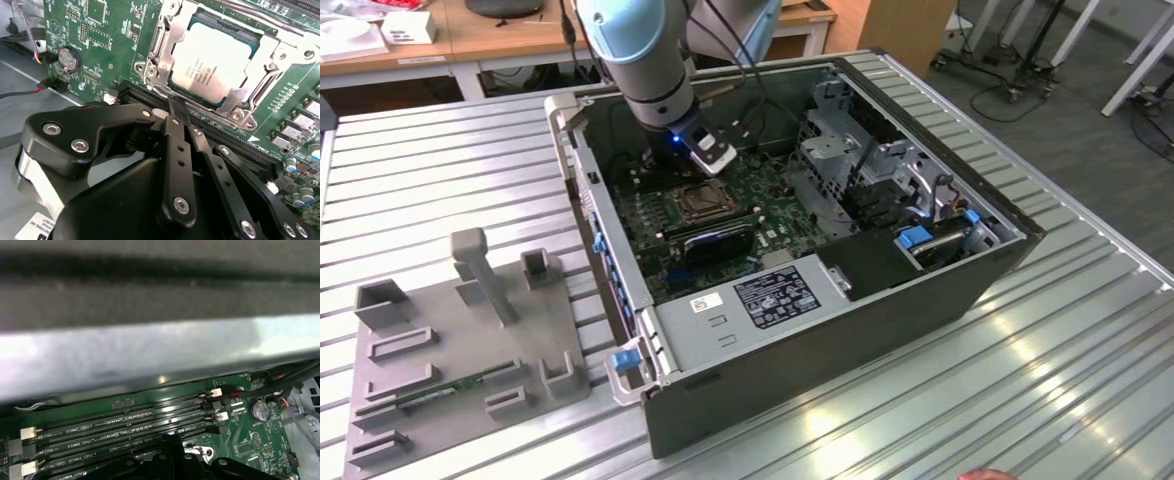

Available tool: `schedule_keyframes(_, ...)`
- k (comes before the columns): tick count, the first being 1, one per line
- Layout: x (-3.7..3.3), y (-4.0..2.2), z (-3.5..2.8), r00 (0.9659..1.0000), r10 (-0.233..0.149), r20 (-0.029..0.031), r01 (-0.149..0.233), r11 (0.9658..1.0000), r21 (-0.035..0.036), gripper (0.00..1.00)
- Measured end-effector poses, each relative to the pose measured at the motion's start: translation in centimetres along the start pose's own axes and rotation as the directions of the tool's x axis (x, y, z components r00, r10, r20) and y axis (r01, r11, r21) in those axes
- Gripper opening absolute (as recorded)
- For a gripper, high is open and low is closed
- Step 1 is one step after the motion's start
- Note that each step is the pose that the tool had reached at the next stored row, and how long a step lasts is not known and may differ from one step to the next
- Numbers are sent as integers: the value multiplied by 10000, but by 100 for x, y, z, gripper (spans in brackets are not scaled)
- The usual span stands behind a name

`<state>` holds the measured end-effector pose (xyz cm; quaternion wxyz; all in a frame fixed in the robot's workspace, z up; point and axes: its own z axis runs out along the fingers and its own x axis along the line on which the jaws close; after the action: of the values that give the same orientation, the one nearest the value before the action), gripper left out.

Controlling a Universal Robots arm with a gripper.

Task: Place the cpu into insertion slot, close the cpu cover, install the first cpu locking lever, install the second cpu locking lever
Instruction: 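Install the first cpu locking lever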

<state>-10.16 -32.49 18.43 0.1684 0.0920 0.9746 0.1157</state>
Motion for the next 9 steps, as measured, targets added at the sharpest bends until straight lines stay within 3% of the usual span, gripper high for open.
schedule_keyframes(9,-45,36,-137,10000,-1,-3,1,10000,9,11)
